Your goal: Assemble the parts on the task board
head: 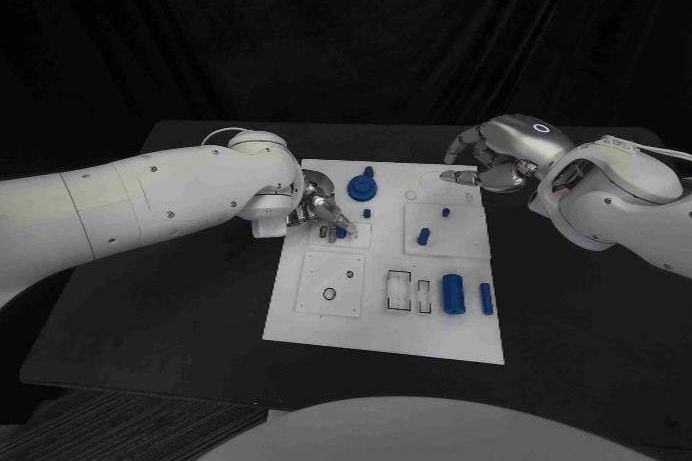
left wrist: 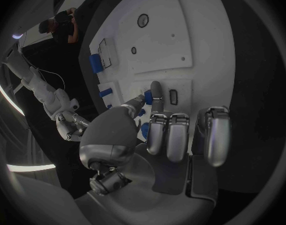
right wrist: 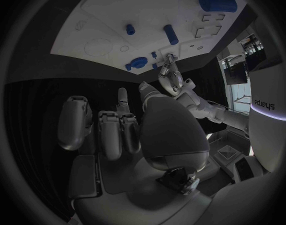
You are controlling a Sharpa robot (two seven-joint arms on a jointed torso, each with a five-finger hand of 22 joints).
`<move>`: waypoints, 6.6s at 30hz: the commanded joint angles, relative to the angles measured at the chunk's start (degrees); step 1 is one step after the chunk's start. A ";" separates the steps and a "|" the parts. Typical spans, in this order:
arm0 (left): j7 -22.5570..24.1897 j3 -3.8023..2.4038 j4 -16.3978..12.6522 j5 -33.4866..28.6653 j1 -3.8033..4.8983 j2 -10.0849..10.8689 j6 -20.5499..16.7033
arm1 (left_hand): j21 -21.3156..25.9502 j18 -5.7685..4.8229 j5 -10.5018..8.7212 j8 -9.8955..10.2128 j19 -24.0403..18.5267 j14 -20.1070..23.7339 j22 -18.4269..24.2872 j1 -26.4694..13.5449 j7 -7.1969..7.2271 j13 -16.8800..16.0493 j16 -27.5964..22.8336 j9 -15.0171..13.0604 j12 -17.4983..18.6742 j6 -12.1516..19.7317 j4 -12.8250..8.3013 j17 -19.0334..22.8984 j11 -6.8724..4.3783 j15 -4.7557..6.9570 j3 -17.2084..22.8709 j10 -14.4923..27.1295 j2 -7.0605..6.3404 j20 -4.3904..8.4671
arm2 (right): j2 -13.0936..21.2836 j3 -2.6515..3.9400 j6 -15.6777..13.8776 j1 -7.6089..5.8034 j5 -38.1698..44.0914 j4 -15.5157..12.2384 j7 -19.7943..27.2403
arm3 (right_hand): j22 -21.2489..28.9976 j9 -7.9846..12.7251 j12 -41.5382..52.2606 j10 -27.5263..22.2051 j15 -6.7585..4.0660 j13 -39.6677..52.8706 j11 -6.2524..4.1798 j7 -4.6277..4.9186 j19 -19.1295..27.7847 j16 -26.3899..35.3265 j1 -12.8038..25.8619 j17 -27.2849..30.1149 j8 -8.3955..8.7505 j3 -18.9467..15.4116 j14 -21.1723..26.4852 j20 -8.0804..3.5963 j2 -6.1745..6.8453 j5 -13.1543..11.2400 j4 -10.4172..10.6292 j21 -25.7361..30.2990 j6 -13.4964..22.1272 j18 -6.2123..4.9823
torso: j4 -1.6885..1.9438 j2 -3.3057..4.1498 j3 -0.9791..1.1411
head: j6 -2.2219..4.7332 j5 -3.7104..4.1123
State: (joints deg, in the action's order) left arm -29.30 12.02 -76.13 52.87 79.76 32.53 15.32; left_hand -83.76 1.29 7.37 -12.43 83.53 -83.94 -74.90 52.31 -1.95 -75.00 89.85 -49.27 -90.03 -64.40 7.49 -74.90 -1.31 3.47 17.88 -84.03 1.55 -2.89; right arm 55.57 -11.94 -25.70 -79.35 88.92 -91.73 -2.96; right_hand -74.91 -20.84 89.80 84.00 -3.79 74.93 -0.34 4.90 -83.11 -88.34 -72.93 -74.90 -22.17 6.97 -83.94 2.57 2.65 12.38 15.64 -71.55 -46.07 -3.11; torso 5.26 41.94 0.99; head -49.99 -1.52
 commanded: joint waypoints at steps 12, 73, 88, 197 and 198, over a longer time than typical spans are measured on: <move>-0.01 0.10 0.26 -0.06 -0.33 -0.16 0.57 | 0.18 0.80 -3.25 -2.76 0.35 -6.06 -10.33 -2.28 0.26 -15.00 0.15 -6.42 0.03 0.18 4.08 -15.10 -0.35 0.50 -4.64 -5.97 1.29 0.29 | 0.00 0.04 0.42 0.17 0.10 0.04 -1.08 | -9.82 -0.07 0.20 6.00 -0.09 15.07 -0.04 -0.04 0.27 0.38 -0.78 -13.20 -0.29 0.07 -5.47 -0.08 -0.04 0.33 -0.34 0.25 -0.30 -0.82 | 0.02 -0.01 -0.01 | -0.01 0.27; 7.08 0.09 6.91 -0.06 3.50 2.89 -5.95 | -1.07 0.23 -3.18 -1.86 2.46 -6.06 -12.34 5.88 -1.20 -15.00 0.15 -17.33 0.03 9.24 6.52 -15.10 0.56 0.03 -15.08 -5.97 1.89 0.17 | 0.88 0.04 0.69 1.05 0.10 0.10 -0.90 | -9.88 -0.06 0.20 6.00 -0.10 15.07 -0.05 -0.04 0.19 0.22 -0.74 -13.34 -0.30 -0.04 -5.52 -0.08 -0.09 0.52 -0.24 0.11 -0.37 -0.79 | -0.09 -0.02 -0.01 | -0.01 0.87; 9.23 0.10 6.90 -0.06 2.89 2.39 -6.04 | -1.18 0.19 -3.21 -0.01 2.60 -6.06 -12.54 6.95 -2.40 -15.00 0.15 -16.62 0.03 12.34 6.19 -15.10 1.67 -0.98 -15.94 -5.97 1.75 -0.82 | 0.69 0.04 0.81 1.11 0.10 0.21 -0.83 | -9.88 -0.06 0.20 6.00 -0.10 15.07 -0.05 -0.04 0.18 0.19 -0.72 -13.37 -0.29 -0.08 -5.53 -0.08 -0.08 0.55 -0.21 0.10 -0.37 -0.78 | 0.08 -0.01 0.03 | -0.01 0.80; 10.70 0.10 8.65 10.56 0.50 0.48 -5.19 | 0.58 0.52 13.57 -1.99 1.91 -6.06 -12.71 17.08 -0.27 -15.00 0.15 -19.88 0.03 8.85 1.35 -15.10 0.07 0.17 -11.44 -5.97 2.60 0.05 | 0.49 0.04 0.81 1.61 0.10 0.66 -0.71 | -9.79 0.00 0.20 6.00 -0.17 15.07 -0.14 -0.14 0.27 0.54 -1.15 -13.05 -0.26 0.22 -5.44 -0.13 -1.02 2.52 -0.08 0.58 -0.54 -0.86 | -0.03 -0.02 0.02 | -0.01 0.52; 10.75 0.10 8.67 10.56 0.50 0.49 -5.16 | 0.60 0.53 14.02 -1.90 1.89 -6.06 -12.71 17.11 -0.26 -15.00 0.15 -19.83 0.03 8.81 1.25 -15.10 0.07 0.17 -10.64 -5.97 2.36 0.06 | 0.47 0.04 0.81 1.61 0.10 0.67 -0.71 | -9.79 0.00 0.20 6.00 -0.17 15.07 -0.15 -0.14 0.27 0.53 -1.18 -13.06 -0.26 0.24 -5.45 -0.14 -1.06 2.61 -0.08 0.59 -0.55 -0.86 | -0.01 -0.02 0.02 | -0.01 0.54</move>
State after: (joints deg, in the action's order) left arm -19.55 12.13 -67.49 63.34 80.41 33.07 9.41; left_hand -83.54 1.26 21.01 -14.70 83.96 -83.95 -74.92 69.19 -2.57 -75.00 89.85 -69.15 -90.03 -55.37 8.80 -74.91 -0.85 3.29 6.73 -84.10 4.19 -3.08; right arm 56.07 -11.94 -24.95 -77.87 88.92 -91.10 -3.00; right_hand -74.91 -20.84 89.80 84.00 -3.79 74.95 -0.34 4.69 -83.12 -88.10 -73.78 -74.90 -22.17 6.97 -83.94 2.56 1.79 14.82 15.64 -71.31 -46.27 -3.11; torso 5.28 41.92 1.03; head -49.99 -0.96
